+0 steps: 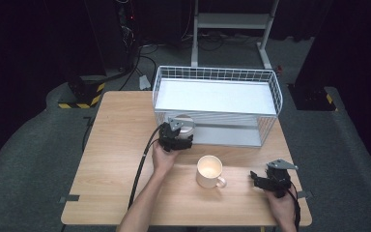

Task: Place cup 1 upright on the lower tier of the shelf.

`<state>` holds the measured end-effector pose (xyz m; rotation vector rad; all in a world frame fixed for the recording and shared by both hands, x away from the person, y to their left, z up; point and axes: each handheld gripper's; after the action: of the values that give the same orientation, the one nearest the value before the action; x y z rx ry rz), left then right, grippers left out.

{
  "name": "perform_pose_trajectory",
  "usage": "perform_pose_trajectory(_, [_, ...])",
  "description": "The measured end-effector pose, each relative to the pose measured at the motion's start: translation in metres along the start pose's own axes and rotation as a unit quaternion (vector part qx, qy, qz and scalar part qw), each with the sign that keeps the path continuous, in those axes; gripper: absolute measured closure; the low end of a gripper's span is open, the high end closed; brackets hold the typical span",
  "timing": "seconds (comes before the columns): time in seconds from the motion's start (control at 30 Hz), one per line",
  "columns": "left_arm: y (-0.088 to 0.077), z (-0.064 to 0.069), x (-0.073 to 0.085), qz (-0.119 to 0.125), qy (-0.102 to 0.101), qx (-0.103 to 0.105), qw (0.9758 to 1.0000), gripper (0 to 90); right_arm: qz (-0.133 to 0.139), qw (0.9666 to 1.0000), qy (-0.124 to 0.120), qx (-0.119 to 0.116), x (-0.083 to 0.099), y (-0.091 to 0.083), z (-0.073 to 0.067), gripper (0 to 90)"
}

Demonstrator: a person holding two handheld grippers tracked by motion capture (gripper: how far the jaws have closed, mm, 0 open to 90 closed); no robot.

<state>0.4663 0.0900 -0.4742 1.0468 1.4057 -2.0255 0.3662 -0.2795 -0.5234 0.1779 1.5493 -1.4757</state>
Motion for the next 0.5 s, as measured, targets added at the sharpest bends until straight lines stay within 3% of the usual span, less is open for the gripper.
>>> perform_pose_trajectory(0.5, [0.013,0.000,-0.003,0.012,0.010,-0.006,0.9999,18.6,0.000,1.0000,0.000,0.000,0.000,0.000,0.000,22.6])
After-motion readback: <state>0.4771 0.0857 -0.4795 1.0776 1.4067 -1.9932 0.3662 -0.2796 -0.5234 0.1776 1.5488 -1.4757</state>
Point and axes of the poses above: each handheld gripper's, and its own axes: y roughly forward along the jaws, x roughly out of its underside, z roughly to its right, and after that the axes turned 14 degrees about -y, right-handed
